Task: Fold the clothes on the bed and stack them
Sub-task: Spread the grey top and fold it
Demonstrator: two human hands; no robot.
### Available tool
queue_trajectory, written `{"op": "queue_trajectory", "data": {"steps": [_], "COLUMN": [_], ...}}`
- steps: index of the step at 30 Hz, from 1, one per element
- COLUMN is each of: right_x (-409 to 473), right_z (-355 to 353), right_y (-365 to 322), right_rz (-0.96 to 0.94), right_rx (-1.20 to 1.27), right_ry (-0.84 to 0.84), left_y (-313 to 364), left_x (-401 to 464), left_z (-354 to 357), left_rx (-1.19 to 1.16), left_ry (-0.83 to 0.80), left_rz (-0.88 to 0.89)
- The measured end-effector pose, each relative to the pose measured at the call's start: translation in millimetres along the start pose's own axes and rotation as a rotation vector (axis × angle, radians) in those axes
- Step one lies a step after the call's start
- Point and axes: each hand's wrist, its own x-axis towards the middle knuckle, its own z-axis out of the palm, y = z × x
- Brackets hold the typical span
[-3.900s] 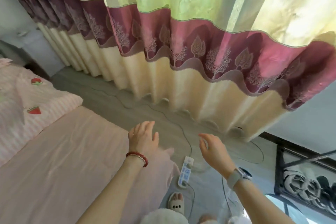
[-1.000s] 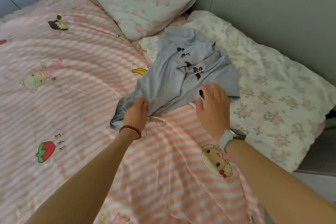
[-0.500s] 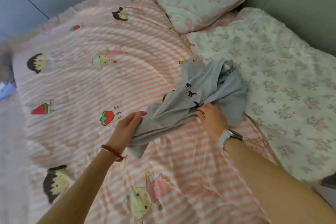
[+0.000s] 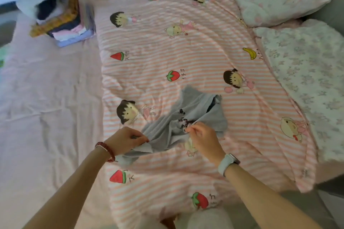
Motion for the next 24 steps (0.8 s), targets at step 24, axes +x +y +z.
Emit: {"op": "queue_trajectory", "data": {"steps": [24], "right_x": [4.7], "right_z": [36.1], "right_y": [101.0], "right_rz": [0.222], "right_rx": [-0.395], "right_ry": [-0.07], "left_y": [5.2], "left_x": [181.7], "left_z": [81.1], "left_rx": [0.698], "left_ry": [-0.129], "left_rz": [0.479]}}
